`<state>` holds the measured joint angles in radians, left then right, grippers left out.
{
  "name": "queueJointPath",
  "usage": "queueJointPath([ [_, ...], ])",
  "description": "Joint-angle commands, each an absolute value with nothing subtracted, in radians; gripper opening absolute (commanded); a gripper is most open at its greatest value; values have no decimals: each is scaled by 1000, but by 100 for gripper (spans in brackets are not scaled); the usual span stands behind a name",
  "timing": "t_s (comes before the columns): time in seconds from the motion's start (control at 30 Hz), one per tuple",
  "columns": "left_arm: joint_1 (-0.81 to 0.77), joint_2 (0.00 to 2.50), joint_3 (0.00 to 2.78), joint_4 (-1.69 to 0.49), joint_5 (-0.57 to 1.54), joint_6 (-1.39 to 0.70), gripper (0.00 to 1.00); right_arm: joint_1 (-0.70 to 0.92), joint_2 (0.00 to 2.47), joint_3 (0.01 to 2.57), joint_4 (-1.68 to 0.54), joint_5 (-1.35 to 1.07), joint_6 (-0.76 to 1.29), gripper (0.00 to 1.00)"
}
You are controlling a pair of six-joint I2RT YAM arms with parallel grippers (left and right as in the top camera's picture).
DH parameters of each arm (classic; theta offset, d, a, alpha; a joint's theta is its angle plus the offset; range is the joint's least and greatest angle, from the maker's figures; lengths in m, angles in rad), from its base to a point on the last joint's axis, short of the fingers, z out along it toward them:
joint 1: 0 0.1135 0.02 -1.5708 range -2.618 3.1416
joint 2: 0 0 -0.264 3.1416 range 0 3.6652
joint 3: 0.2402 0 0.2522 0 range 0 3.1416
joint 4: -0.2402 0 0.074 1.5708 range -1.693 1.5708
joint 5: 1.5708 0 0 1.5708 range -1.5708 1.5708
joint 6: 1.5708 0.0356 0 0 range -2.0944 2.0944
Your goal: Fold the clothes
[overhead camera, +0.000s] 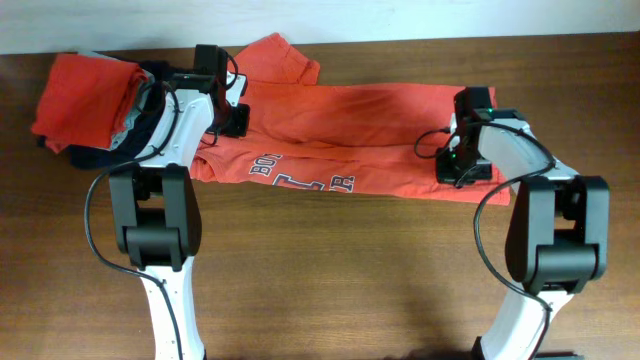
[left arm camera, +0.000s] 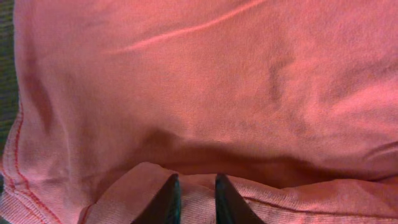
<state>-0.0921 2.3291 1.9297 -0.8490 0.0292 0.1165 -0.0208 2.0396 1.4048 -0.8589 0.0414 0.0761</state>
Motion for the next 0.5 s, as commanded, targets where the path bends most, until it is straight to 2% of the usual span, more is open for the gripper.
queueJointPath([
  [0.0, -84, 2332, 1934, -848, 26, 130, 18, -20, 2073, 1394, -853, 54, 87, 4],
  [0.07, -80, 2332, 1942, -850, 14, 130, 22, -20, 2083, 1394, -852, 54, 87, 4],
  [0.13, -76, 2332, 1958, -854, -12, 130, 63, -20, 2088, 1391, -851, 54, 87, 4],
  [0.17, -73, 2332, 1967, -854, -26, 130, 71, -20, 2088, 1391, -851, 54, 87, 4],
  [0.23, -65, 2332, 1983, -858, -30, 130, 73, -20, 2088, 1391, -850, 54, 87, 4],
  [0.47, -44, 2344, 1988, -889, -1, 157, 72, -20, 2088, 1391, -848, 55, 87, 4],
])
